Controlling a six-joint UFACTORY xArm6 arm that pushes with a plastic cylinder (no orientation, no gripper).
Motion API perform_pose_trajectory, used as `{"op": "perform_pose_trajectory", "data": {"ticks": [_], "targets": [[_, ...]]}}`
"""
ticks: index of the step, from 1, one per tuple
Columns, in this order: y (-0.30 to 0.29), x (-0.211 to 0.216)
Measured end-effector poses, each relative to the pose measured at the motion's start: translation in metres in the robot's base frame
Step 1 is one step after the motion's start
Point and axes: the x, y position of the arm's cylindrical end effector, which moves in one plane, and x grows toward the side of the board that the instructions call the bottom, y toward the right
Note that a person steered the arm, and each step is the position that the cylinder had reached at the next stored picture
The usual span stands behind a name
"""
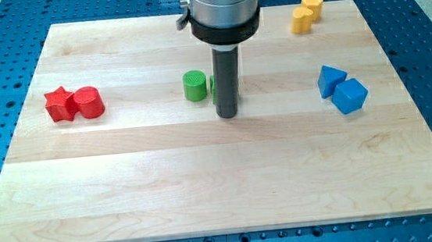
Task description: Push the green circle into the green star
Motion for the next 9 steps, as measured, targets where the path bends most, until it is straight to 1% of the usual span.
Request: {"op": "perform_pose_trajectory", "data": {"ticks": [2,6,8,9], "targets": [[0.001,0.027],[0.01,0.027],[0.036,0.034],[0.036,0.035]]}}
